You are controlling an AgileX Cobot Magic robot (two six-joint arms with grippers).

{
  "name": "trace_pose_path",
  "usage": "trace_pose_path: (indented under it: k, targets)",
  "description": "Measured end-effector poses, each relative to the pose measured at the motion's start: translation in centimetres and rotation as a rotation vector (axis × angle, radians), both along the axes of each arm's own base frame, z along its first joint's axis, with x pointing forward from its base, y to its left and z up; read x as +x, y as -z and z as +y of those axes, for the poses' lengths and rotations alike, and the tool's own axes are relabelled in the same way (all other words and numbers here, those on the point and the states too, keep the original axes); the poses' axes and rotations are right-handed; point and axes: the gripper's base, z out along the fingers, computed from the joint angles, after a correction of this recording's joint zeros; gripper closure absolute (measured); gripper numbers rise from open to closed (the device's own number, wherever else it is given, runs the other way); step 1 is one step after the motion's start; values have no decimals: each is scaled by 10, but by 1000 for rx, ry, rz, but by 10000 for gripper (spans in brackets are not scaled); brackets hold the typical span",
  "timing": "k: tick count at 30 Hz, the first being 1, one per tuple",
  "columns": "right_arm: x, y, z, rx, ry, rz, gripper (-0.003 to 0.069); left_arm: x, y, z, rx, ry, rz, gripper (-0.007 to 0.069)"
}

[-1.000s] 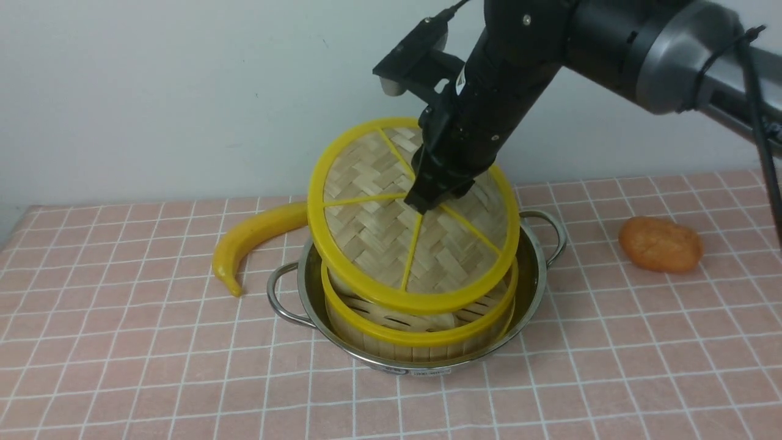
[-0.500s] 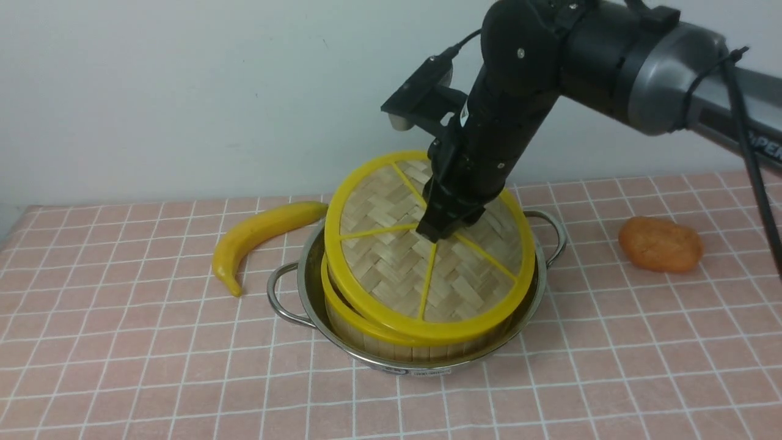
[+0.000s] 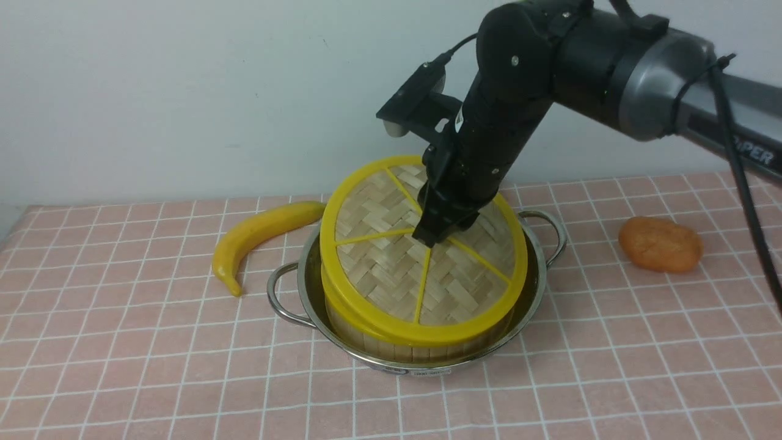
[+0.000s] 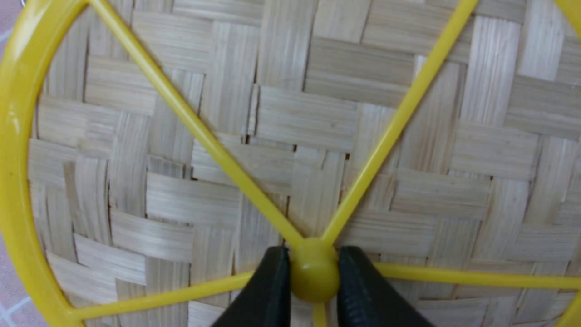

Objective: Place the steamer in the pot on the pink tablecloth, and put the lid on the steamer.
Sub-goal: 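Place the bamboo steamer lid onto the steamer basket in the pot with the right gripper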

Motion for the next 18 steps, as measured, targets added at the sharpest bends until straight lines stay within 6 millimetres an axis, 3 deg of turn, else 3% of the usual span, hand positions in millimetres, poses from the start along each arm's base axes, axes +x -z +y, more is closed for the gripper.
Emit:
trace_pose_path:
  k: [18]
  targets:
    - [5,1,3,22,-17,-53,510,0,0,0,0,0,0,382]
